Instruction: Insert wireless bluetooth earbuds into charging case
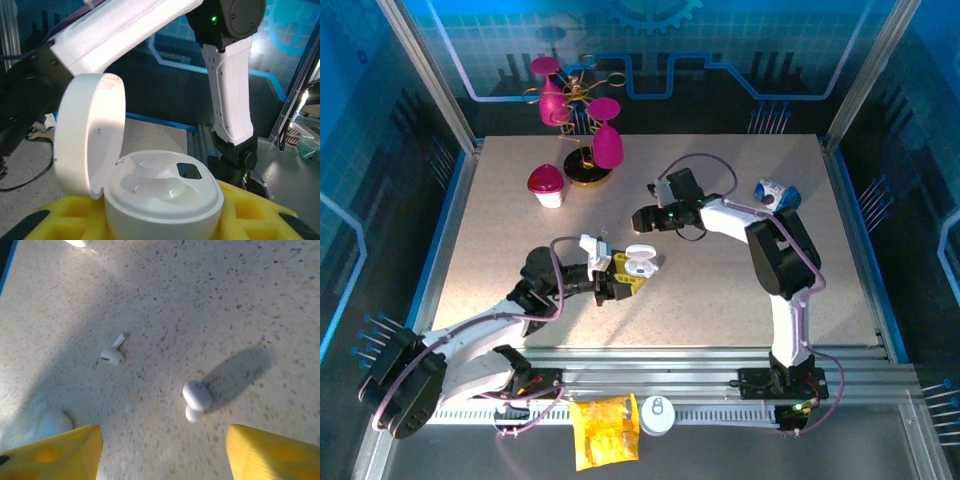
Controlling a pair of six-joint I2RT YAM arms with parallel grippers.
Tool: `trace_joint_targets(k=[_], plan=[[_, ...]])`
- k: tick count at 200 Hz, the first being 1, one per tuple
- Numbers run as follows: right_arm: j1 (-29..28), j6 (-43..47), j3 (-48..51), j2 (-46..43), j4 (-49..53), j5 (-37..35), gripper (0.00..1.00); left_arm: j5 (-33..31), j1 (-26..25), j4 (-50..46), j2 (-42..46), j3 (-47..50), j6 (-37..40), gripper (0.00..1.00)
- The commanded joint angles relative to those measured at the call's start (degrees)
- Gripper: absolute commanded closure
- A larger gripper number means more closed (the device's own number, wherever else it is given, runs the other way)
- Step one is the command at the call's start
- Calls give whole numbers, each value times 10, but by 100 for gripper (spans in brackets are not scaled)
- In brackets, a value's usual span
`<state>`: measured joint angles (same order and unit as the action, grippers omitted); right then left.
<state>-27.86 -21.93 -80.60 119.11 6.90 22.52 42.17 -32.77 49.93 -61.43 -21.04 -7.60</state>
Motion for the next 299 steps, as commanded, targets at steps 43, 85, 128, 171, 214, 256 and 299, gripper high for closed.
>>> trace_joint_targets(k=[43,85,128,171,214,256,299], plan=[[-16,13,-127,101,83,2,43,-35,16,68,-19,22,-9,72],[-21,28,-134,111,100,17,44,-45,25,80,-26,25,-15,72],[-21,40,-108,91,88,37,50,-45,27,82,-24,29,-17,72],[-18,35,-110,101,85,41,56,-44,27,84,-24,31,-20,72],[-18,28,-123,117,90,39,62,-44,27,81,-19,34,-20,72],[-17,23,-130,128,96,30,66,-44,27,75,-13,35,-17,72],[-15,17,-132,133,100,23,72,-45,27,76,-14,37,-17,72]])
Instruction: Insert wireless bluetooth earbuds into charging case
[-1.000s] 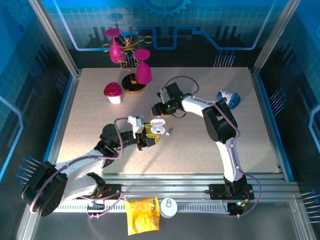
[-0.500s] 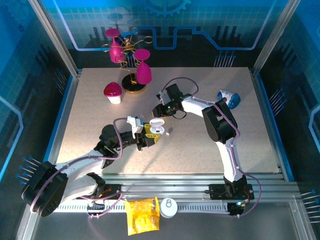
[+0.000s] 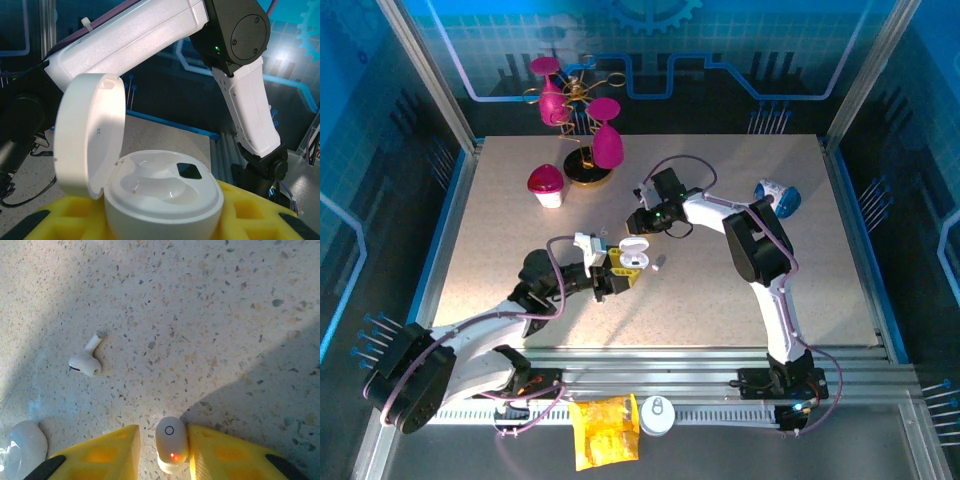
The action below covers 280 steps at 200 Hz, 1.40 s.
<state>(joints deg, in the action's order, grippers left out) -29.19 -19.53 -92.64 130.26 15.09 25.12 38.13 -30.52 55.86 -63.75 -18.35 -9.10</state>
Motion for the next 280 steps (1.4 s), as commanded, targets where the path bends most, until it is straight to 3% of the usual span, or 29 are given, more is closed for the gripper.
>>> trace_joint_targets(k=[1,58,124,145,167,201,280], plan=[[-2,-7,-11,22,18,-3,72,-5,4,16,9,10,-1,72],[-1,-13,4,1,4,-14,78,-14,4,21,8,15,-1,72],[3,-26,95,-100,-73,-45,79,-27,5,29,-3,17,0,72],[6,-49,140,-143,-86,-109,79,-33,5,33,-7,18,0,72],[7,-91,187,-188,-60,-244,79,-34,5,39,-10,17,-3,71],[8,-144,285,-255,-72,-376,80,-31,5,41,-16,15,-2,72],[1,-229,381,-311,-74,-452,79,-24,5,65,-38,9,-12,72]])
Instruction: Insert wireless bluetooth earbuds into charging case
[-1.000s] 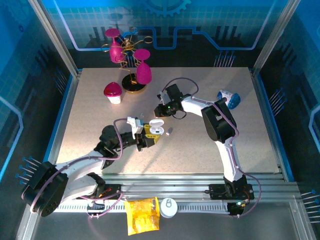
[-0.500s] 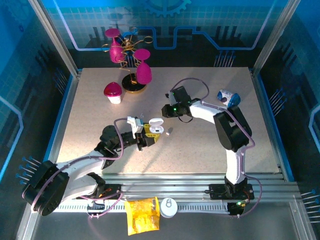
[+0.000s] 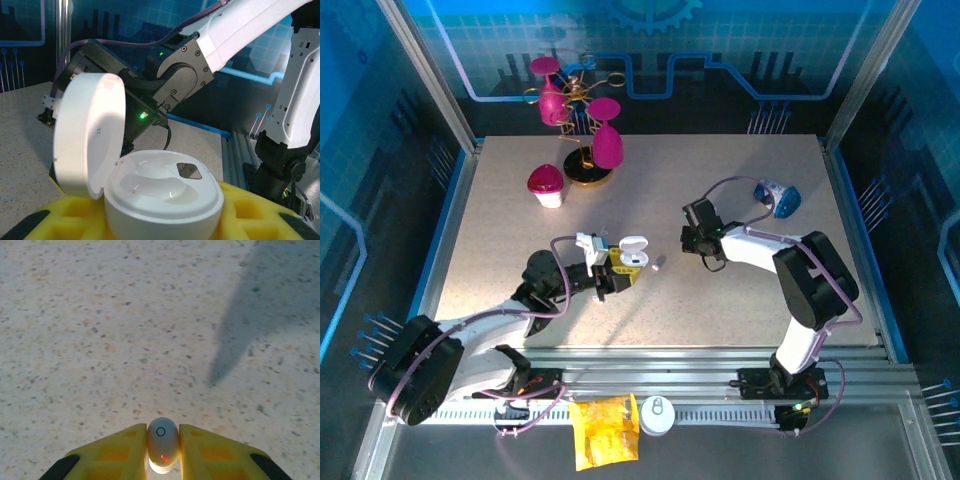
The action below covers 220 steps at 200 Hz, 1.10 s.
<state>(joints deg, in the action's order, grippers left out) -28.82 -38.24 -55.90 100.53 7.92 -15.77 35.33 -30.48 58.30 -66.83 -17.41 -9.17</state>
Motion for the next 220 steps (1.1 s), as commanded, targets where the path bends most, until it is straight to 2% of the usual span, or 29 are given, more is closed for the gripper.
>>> trace_joint_targets(k=[1,46,136,220], plan=[[-3,-43,14,-14,-2,-44,79,4,5,40,-8,0,-11,72],[-12,-57,19,-7,-1,-56,79,10,4,38,-10,-6,-12,72],[-8,-34,12,11,-6,-22,77,18,4,34,-21,-18,-12,71],[23,23,-7,27,15,55,69,18,5,37,-23,-17,-12,71]])
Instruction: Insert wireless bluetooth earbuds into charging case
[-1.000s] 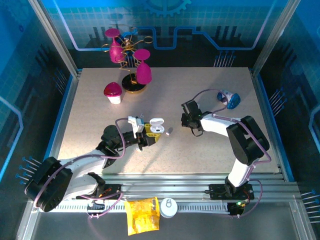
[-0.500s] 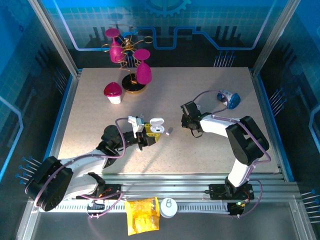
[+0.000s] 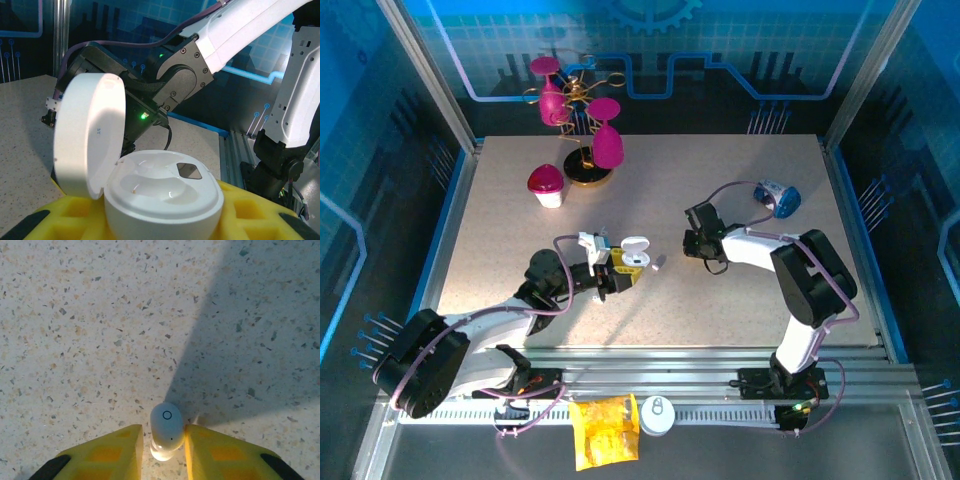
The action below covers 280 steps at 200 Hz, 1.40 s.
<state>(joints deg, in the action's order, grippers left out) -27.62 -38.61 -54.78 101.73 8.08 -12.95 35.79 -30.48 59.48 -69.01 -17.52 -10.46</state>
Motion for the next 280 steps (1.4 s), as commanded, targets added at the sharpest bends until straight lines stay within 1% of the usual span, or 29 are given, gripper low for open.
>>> trace_joint_targets(k=[1,44,95,124,137,152,163,190,205,229,280], plan=[[11,28,-19,15,14,28,69,14,5,26,-1,-16,0,71],[26,56,-41,31,37,54,67,16,5,24,3,-13,0,71],[47,83,-54,46,44,102,69,13,5,13,13,-12,4,71],[55,89,-60,54,52,113,69,13,5,13,12,-12,2,71],[58,94,-60,48,58,117,65,13,4,13,12,-12,1,71],[61,105,-52,33,54,112,56,14,4,13,14,-12,1,71],[65,117,-47,22,52,119,51,14,5,10,17,-11,2,71],[78,152,-44,13,47,149,47,14,5,4,22,-12,6,71],[87,167,-47,19,45,174,47,14,4,3,22,-12,6,71],[93,186,-60,30,47,189,47,14,5,4,24,-10,5,71],[105,198,-79,63,46,251,55,12,5,1,29,-7,6,71]])
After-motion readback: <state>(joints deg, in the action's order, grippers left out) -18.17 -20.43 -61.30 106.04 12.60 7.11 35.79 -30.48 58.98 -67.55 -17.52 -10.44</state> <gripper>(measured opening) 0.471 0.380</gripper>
